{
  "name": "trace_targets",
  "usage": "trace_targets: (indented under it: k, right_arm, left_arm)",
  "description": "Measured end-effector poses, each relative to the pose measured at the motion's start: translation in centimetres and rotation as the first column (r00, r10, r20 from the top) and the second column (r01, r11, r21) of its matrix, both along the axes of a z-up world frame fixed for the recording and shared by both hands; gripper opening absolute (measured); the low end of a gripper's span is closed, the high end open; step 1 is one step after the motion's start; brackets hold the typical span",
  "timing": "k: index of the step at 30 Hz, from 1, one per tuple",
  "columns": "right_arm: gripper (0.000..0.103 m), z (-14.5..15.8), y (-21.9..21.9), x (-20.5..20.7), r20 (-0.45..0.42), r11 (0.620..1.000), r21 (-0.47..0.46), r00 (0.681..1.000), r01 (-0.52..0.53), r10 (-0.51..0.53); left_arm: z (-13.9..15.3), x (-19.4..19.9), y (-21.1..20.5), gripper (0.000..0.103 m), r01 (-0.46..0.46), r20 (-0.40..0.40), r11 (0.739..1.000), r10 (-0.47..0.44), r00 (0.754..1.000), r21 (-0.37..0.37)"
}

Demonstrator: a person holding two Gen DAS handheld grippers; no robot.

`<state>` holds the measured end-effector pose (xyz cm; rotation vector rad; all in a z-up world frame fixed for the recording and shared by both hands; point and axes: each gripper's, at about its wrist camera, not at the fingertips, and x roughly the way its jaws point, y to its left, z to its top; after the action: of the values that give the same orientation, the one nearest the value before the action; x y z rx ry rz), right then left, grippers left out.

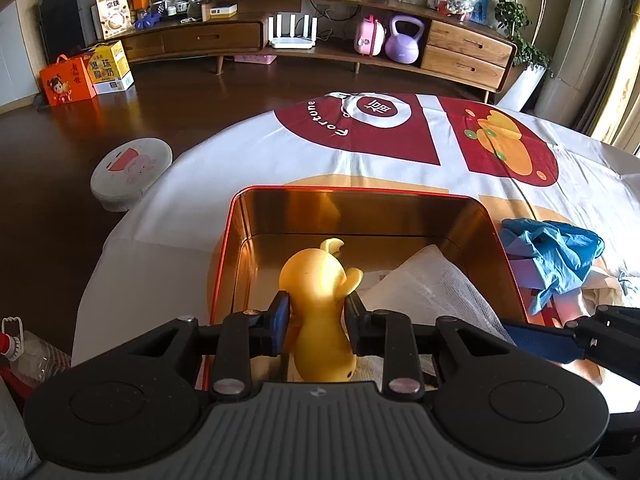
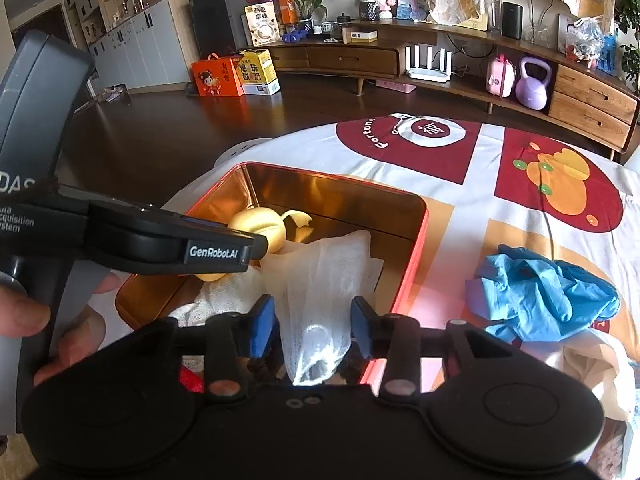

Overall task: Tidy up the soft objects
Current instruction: 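Lower the yellow toy into the tin and open the left tool while the right tool releases the film inside, then move both open tools back from the tin to the remaining items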

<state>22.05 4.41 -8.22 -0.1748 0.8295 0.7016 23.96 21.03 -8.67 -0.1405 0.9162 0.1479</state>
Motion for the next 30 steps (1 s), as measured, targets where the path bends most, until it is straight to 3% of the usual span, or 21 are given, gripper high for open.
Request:
trace_targets:
  k: [5, 7, 8, 9, 30]
  right_arm:
    - [0.05, 0.3, -0.4, -0.3, 0.007, 1.0, 0.007, 1.0, -0.003, 0.003]
    - [0.053, 0.4, -0.6, -0.3, 0.007, 1.0, 0.012, 1.0, -0.003, 0.003]
    - [0.054, 0.5, -0.6, -0.3, 0.007, 1.0, 0.015, 1.0, -0.003, 0.003]
    - [0.055, 0.6, -0.8, -0.4, 0.01, 1.0, 0.016, 1.0, -0.004, 0.003]
    - [0.077, 4.5, -4.4, -3.4, 0.08, 0.996, 0.094, 0.997, -0.002, -0.006]
  left_arm:
    - [0.4, -0.5, -0.2, 0.032, -0.002, 0.01, 1.0, 0.002, 1.0, 0.012]
    - [0.7, -0.9, -0.2, 0.051, -0.001, 0.021, 1.0, 0.001, 1.0, 0.011]
    - [0.9, -1.0, -0.3, 0.07, -0.001, 0.033, 1.0, 0.001, 0.999, 0.011]
    - [1.1, -1.3, -0.4, 0.074, 0.0, 0.048, 1.0, -0.001, 0.999, 0.014]
    - [5.3, -5.4, -2.5, 0.074, 0.016, 0.135, 1.0, -0.017, 0.991, 0.011]
